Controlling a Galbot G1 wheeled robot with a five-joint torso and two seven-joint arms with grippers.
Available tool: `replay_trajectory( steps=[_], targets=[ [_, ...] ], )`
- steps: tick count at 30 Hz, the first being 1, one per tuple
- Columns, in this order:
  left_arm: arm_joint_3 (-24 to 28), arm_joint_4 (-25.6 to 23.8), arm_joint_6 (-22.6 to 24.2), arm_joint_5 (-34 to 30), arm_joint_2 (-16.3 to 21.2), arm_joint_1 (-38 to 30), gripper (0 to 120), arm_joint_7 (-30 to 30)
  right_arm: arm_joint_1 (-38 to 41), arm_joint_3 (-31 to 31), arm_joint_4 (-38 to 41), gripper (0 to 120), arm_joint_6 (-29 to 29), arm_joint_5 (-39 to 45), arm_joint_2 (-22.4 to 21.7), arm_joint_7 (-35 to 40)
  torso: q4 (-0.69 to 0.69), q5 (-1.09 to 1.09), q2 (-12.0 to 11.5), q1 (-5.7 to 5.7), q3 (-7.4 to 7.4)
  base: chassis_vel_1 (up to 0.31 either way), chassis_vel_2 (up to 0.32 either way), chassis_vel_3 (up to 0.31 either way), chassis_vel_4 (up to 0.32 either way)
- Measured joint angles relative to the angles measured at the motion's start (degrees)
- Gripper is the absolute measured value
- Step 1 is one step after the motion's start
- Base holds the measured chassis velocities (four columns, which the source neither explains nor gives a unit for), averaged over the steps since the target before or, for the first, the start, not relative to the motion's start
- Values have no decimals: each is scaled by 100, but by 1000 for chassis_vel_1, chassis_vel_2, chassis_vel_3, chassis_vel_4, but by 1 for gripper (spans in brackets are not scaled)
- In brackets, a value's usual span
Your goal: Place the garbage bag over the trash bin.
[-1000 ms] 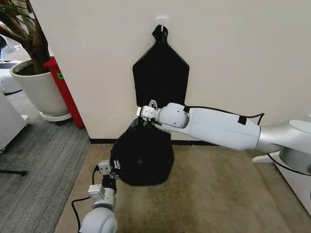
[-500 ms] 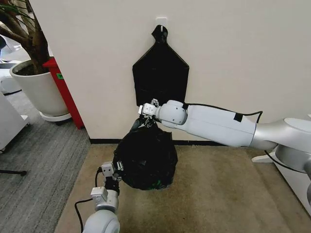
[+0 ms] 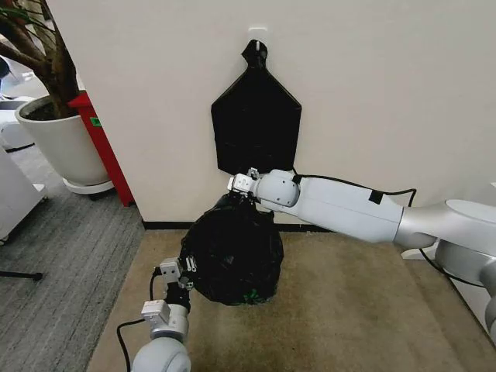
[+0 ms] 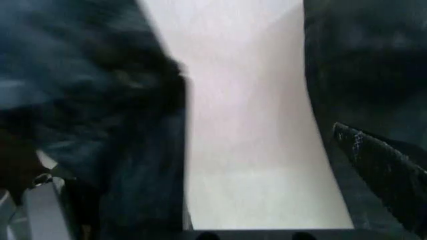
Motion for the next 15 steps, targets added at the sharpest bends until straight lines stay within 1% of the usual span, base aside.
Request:
replay_trajectory(
  steps=[6,15],
  targets=[
    [-65,261,0,-106,14,-195,1,-27,464,-70,167,100,-6,433,10,-252,0,-2,0,0,0,0,0,0,0],
    [-64,537,-2,-118,-18,-252,1,-36,693,9,64,100,-6,531,184,-307,2,-2,0,0,0,0,0,0,0]
  ],
)
